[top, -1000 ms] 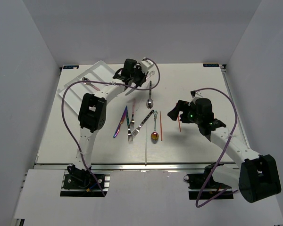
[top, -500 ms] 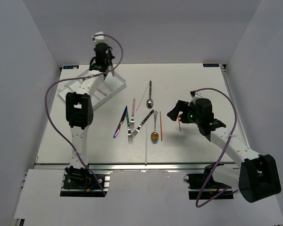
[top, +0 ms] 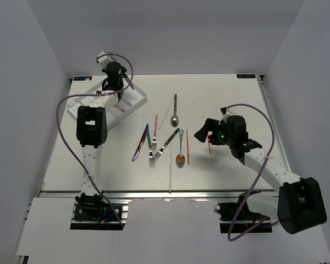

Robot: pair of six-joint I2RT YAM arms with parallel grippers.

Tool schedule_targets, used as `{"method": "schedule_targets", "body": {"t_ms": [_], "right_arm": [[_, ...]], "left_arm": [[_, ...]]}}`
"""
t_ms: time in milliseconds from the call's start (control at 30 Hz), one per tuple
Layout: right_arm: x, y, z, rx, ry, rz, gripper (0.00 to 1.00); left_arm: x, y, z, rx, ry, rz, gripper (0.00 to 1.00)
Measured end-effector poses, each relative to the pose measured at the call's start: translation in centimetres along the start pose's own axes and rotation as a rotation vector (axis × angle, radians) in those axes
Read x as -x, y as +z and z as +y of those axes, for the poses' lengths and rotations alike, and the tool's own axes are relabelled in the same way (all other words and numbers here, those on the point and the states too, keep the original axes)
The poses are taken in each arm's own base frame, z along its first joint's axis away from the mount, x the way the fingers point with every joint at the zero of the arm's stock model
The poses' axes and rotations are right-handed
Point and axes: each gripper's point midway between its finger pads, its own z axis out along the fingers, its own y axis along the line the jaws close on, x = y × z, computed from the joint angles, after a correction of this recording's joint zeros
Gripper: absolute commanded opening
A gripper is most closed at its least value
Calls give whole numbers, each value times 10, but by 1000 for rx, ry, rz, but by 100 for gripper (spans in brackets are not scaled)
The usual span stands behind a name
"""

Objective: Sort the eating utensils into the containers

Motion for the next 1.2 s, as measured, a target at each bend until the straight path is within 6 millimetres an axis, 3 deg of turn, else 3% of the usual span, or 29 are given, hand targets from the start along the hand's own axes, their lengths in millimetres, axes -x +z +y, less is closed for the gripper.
{"method": "schedule_targets", "body": {"t_ms": [167,300,400,433,500,567,833,867,900,1100,1200], "right_arm": [[-2,1,-1,-1,1,7,89],[-2,1,-1,-2,2,9,89],[-2,1,-1,-2,2,9,89],[-2,1,-1,-1,2,9,89],[-2,1,-1,0,2,10,89],[-2,1,-1,1,2,10,89],[-2,1,0,2,1,11,89],[-2,1,0,3,1,11,89],[-3,1,0,3,1,11,89],[-3,1,0,4,1,12,89],[-3,1,0,4,-1,12,89]], "left_arm": [[-43,-1,7,-6,-21,41,0],[-56,-1,22,16,-31,52,5],[-59,-2,32,33,-43,47,22],[-60,-2,33,36,-45,46,39],[-58,-1,36,37,-53,39,55],[-54,1,35,29,-66,27,62],[-51,1,26,-15,-90,27,76],[-52,1,23,-28,-93,31,91],[-53,0,22,-39,-81,38,98],[-71,-20,18,-4,121,216,98],[-64,-59,6,38,254,341,98]]}}
